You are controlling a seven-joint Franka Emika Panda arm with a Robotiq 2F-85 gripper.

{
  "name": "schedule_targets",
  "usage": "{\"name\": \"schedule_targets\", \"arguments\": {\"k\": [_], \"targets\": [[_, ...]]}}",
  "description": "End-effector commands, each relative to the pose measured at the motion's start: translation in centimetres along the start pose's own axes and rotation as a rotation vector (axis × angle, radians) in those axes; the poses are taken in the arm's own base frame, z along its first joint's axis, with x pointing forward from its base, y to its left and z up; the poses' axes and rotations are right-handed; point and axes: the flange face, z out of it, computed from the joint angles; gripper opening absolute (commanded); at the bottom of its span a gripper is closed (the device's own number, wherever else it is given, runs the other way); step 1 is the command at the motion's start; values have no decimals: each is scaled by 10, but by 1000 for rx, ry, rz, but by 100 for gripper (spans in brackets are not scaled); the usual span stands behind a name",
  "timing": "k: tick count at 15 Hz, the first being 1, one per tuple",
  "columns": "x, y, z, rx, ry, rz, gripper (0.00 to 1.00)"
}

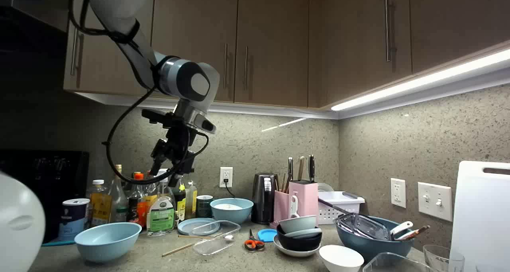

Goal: Put the chopstick in the transparent bowl

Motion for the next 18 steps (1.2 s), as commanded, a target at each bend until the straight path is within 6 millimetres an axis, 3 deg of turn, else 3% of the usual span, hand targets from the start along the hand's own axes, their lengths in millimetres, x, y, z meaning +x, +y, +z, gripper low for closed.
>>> {"name": "schedule_targets", "arguments": {"k": [1, 6, 11, 15, 18], "targets": [[0, 0, 0, 0, -1, 0, 100], [0, 0, 0, 0, -1, 0, 100], [36, -11, -2, 251, 218, 105, 100], [65, -15, 29, 251, 258, 176, 100], [79, -11, 67, 164, 201, 238, 100]]}}
